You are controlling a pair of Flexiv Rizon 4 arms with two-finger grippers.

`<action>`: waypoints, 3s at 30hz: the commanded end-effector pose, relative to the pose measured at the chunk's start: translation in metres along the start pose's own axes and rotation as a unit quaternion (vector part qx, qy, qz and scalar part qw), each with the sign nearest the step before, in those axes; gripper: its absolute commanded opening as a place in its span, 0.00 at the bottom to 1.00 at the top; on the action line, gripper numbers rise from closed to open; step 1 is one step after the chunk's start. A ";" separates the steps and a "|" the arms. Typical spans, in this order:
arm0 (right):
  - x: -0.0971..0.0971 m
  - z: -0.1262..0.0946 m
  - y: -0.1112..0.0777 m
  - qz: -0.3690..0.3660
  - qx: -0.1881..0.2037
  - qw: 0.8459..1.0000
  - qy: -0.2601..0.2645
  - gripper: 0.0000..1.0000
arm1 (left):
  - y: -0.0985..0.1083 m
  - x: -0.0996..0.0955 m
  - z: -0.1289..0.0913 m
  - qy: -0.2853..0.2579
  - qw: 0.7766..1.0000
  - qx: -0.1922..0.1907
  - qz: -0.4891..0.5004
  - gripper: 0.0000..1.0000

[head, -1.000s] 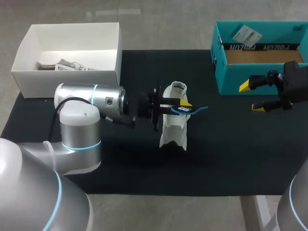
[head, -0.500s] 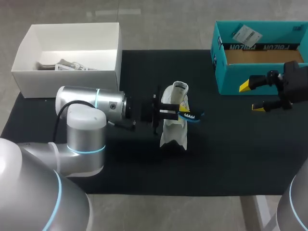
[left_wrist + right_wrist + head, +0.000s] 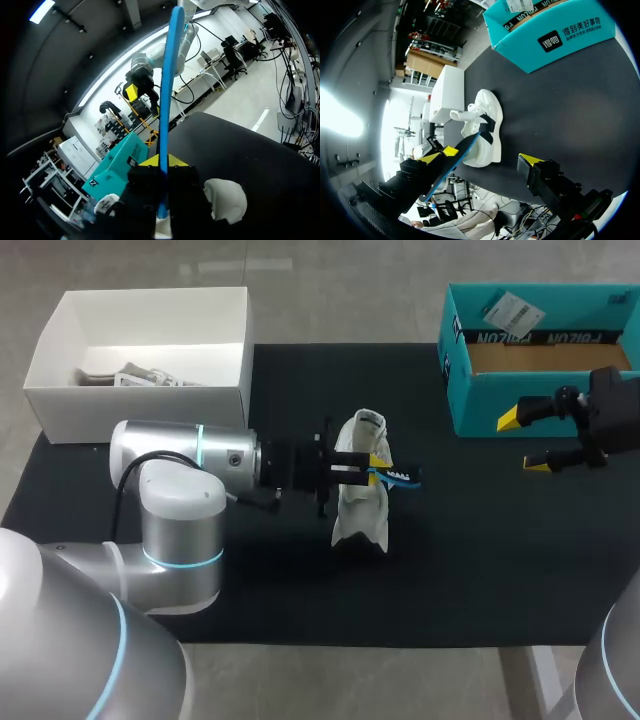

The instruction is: Take the shoe out of the shoebox, open the shoe tongue, remove and reinsert the insole, then place the shoe into the shoebox

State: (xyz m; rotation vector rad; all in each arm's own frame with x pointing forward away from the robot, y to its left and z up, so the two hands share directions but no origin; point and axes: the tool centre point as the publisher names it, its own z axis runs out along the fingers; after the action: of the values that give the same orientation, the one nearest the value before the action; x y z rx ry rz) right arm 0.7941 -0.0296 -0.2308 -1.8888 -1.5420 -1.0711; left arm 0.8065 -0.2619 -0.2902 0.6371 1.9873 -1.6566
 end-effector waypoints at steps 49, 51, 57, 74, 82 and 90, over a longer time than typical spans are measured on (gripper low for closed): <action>0.001 0.000 -0.001 0.001 -0.001 1.000 -0.002 1.00 | -0.010 0.025 -0.032 0.010 0.997 0.072 -0.026 0.00; 0.001 0.000 -0.001 0.001 -0.001 1.000 -0.002 1.00 | -0.004 0.025 -0.031 0.010 0.997 0.068 -0.027 0.00; 0.001 0.000 -0.001 0.001 -0.001 1.000 -0.002 1.00 | 0.007 0.027 -0.030 0.023 0.998 0.065 -0.012 0.00; 0.001 0.000 -0.001 0.001 -0.001 1.000 -0.002 1.00 | 0.039 0.028 -0.029 0.044 0.999 0.024 -0.011 0.00; 0.001 0.000 -0.001 0.001 -0.001 1.000 -0.002 1.00 | 0.055 0.027 -0.022 0.046 0.999 0.013 -0.016 0.00; 0.001 0.000 -0.001 0.001 -0.001 1.000 -0.002 1.00 | 0.048 0.022 -0.026 0.045 0.999 0.009 -0.024 0.00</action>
State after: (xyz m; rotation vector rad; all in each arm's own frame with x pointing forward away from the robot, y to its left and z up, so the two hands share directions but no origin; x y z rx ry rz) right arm 0.7936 -0.0296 -0.2309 -1.8897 -1.5422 -1.0720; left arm 0.8182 -0.2291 -0.3407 0.6877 2.0636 -1.7102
